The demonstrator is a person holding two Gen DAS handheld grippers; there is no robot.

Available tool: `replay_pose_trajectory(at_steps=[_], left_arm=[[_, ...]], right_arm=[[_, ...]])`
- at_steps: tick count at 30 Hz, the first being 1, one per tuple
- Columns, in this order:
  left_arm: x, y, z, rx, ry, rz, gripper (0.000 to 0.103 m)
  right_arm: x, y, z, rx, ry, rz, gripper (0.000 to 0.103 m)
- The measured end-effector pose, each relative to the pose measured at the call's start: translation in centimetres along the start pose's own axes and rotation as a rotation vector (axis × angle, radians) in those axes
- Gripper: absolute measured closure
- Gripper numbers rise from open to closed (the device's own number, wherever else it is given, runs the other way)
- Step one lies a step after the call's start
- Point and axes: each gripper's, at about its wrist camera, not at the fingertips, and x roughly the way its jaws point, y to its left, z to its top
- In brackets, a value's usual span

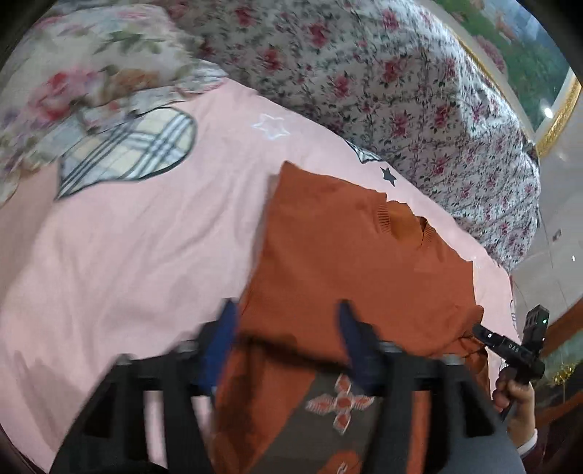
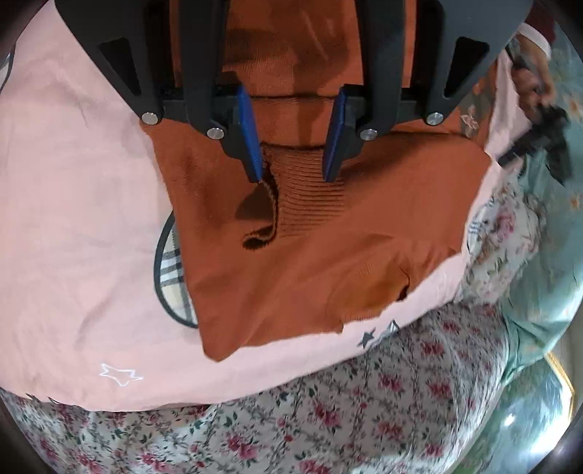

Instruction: Fold small clothes

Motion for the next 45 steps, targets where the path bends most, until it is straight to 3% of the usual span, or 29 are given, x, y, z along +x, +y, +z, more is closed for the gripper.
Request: replay_pose_trajectory(at_steps=[3,7,9,10,12,14,17,20,25,29,31,34,37,39,41,42,45], left_arm=[[3.8,-0.5,2.7,0.031,0.048,0.034,0.031],[9.8,0.3,5.6,0.001,0.172,0.005,0.030],[11.5,0.2,6.4,0.021,0.181,0.006,0.032],[11.8,-0.3,6.6,0.060,0.157,0.021,0.048],[12.4,-0.9,6.5,0.097,0.141,0.066,0.090],[12.1,-0.9,6.3,0.080,0.101,0.073,0.091],[11.6,-1.5,5.5,0.105,0.040,0.121,0.092],[11.7,-1.4,5.1,0.087,0.031,0.131,0.092],[12.1,-1.3,5.3,0.082,0.052,0.126,0.091],[11.5,-1.2,5.5,0.074,0.072,0.126,0.088],[11.1,-1.1,5.2,0.081,0.071,0.136,0.088],[11.4,-0.7,5.2,0.067,0.079,0.144,0.085],[10.3,-0.2,5.0,0.037,0.081,0.128,0.081],[8.4,-0.3,4.2,0.053,0.076,0.130,0.078],[6.5,-0.3,2.9,0.060,0.070,0.117,0.073],[5.1,-0.2,1.8,0.053,0.070,0.101,0.067],[1.9,0.0,-1.8,0.038,0.076,0.076,0.057]], right_arm=[[0.7,-0.4,0.0,0.029,0.004,0.012,0.067],[0.9,-0.6,0.1,0.053,0.015,0.027,0.068],[1.0,-0.4,0.1,0.050,0.025,0.025,0.079],[1.0,-0.3,0.1,0.045,0.033,0.023,0.094],[1.0,0.2,0.2,0.030,0.039,0.020,0.100],[0.0,1.3,0.6,0.010,0.022,0.033,0.101],[-4.0,2.9,1.6,0.005,-0.098,0.116,0.101],[-4.5,2.1,1.6,0.018,-0.086,0.038,0.101],[0.0,-0.1,-0.5,0.033,0.121,-0.100,0.101],[-1.4,1.2,-0.4,0.013,0.057,-0.209,0.100],[-2.5,3.0,0.2,-0.029,-0.036,-0.161,0.100],[-0.2,4.6,0.6,-0.050,0.029,-0.026,0.099],[3.4,3.3,0.4,-0.019,0.125,-0.165,0.093],[3.3,1.3,0.0,0.080,0.115,-0.107,0.093],[1.2,0.9,-0.4,0.112,0.071,-0.115,0.091],[-0.1,1.1,-0.8,0.102,0.043,-0.116,0.089],[-3.3,1.5,-2.8,0.112,0.006,-0.037,0.067]])
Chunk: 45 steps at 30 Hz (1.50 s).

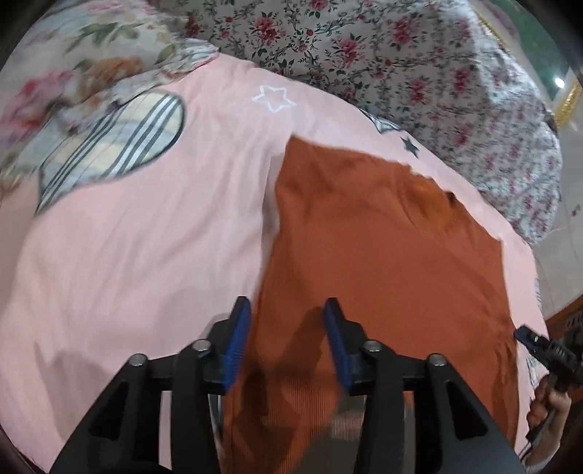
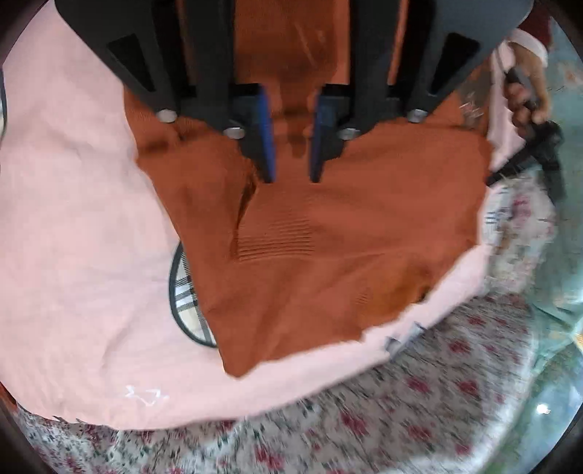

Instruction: Fold small clothes

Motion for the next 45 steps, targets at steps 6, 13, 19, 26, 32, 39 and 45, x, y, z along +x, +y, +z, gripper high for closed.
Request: replay_pose_trajectory(at_steps=[6,13,19,26,32,39,45], left_arm=[[-5.6,0.4,-9.7,-0.007,0.042,-0.017,0.053],[-10.2,1.9,-18.4,-0.060,0.087,-0.060,0.048],[-11.6,1.8,-23.0,-0.029,0.103,-0.107,0.048],[-12.0,0.9,-24.5,0.035,0.130,-0.114,0.050],[-12.1,0.3,-25.6,0.067,0.143,-0.152,0.054],[-11.5,0.8,-25.0,0.088,0.153,-0.176,0.087],[-11.5,1.8,-25.4,0.063,0.184,-0.203,0.082]], right_arm=[[-4.8,0.0,-5.4,-0.046,0.000,0.051,0.061],[-9.9,-0.5,-11.6,-0.078,-0.010,0.086,0.042],[-13.5,-2.8,-16.1,0.052,-0.023,0.231,0.024],[-15.2,-3.2,-20.0,-0.051,0.000,0.131,0.023],[-14.6,-5.2,-20.9,-0.026,0.042,0.077,0.023],[-11.7,-4.7,-20.6,-0.032,0.106,0.163,0.052],[-11.8,-5.8,-21.4,-0.016,0.173,0.214,0.089]])
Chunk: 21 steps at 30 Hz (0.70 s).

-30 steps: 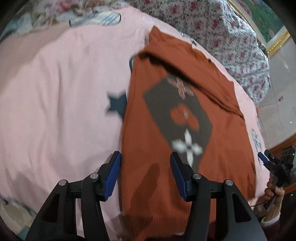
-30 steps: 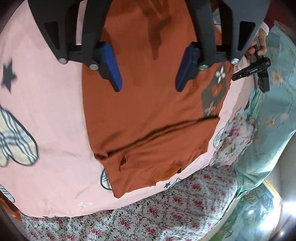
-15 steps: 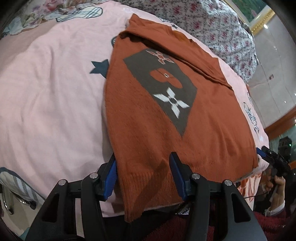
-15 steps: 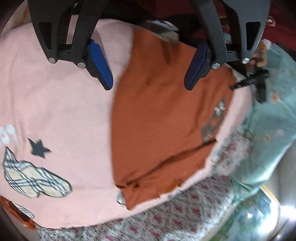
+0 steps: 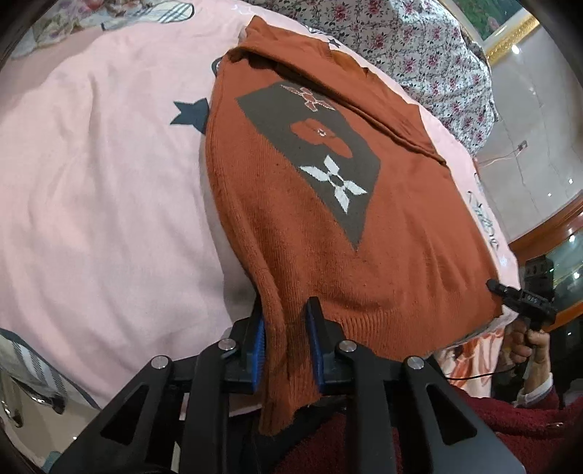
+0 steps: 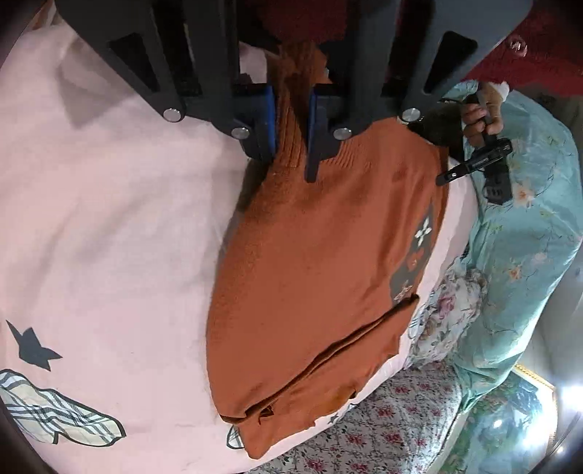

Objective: Fold small clothes
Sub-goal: 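Grasp the hem with both grippers and fold it up toward the collar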

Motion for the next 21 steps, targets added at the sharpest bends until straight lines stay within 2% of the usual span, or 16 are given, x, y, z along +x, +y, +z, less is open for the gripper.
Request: replay_pose_trajectory(at_steps=[6,12,16,21], left_arm=[[-0.5,0.1,-0.2,0.000,-0.025,-0.028,0.095],[-3.0,-0.1,0.7,-0.037,-0.104,-0.095,0.097],[-5.4,-1.8,3.6,-0.012,-0.204,-0.124,0.097],[-6.9,-3.2,8.7,0.009,-0.325,-0.122,0.099]], right_arm=[[-0.1,0.7,-0.2,-0.033,-0.013,0.017,0.091],[-2.4,0.9,0.5,-0.009,-0.102,0.094,0.092],[-4.1,1.8,2.0,-0.022,-0.175,0.132,0.093],[-5.0,3.3,6.1,-0.061,-0.265,0.153,0.093]])
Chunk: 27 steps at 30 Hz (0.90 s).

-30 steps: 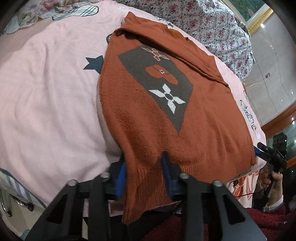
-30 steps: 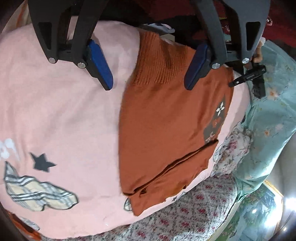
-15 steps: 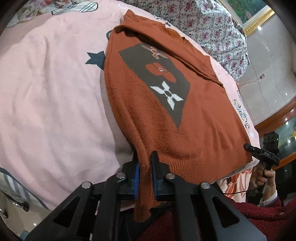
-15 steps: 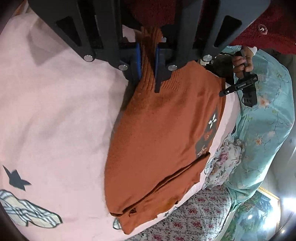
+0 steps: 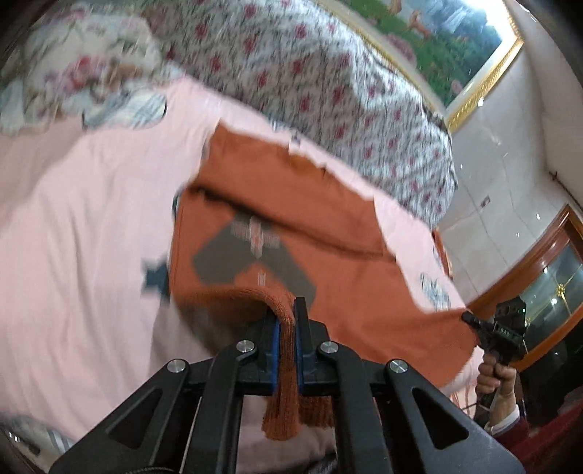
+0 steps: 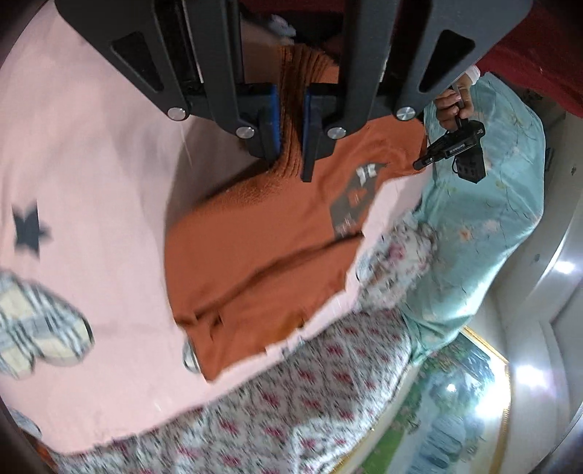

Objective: Fold small clothes
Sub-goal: 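Grasp the hem with both grippers and fold it up toward the collar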

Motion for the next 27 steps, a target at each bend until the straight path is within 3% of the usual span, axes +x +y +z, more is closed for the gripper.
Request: replay_pose_trajectory(at_steps=[5,14,21,27], left_arm=[[3.4,0.2,6.0,-0.002,-0.080,0.020,0.099],[11.9,2.0,14.9,-0.024,-0.090,0.070,0.099],[16.5,4.7,17.9,-0.059,-0.078,0.099,0.099],[19.0,7.7,19.3,-0.122,-0.088,0.113,0.099]], right_arm=[[2.6,-0.5,5.5,-0.025,-0.052,-0.016,0.093],[10.4,-3.9,15.4,0.008,-0.057,-0.096,0.093],[15.2,-7.8,19.9,0.074,-0.046,-0.132,0.093],[18.1,-10.1,21.8,0.102,-0.035,-0.163,0.093]])
